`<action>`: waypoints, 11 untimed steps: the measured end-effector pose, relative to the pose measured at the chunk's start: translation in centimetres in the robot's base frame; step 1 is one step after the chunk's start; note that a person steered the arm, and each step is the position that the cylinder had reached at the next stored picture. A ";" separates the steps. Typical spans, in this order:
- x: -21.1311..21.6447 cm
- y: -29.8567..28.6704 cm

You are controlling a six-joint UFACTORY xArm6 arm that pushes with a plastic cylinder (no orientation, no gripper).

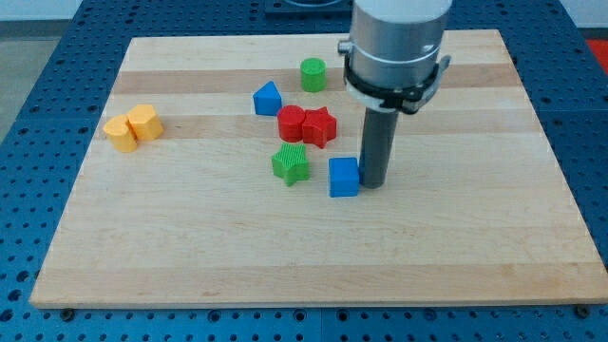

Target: Put the blue cube at the bottom center of the board

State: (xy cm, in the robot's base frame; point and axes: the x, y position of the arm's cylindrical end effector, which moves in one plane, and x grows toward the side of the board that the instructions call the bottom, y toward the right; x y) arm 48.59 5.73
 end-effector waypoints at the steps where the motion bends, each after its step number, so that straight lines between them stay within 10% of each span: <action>1: 0.3 -1.1; 4: -4.3 -3.2; 11: 5.9 -2.4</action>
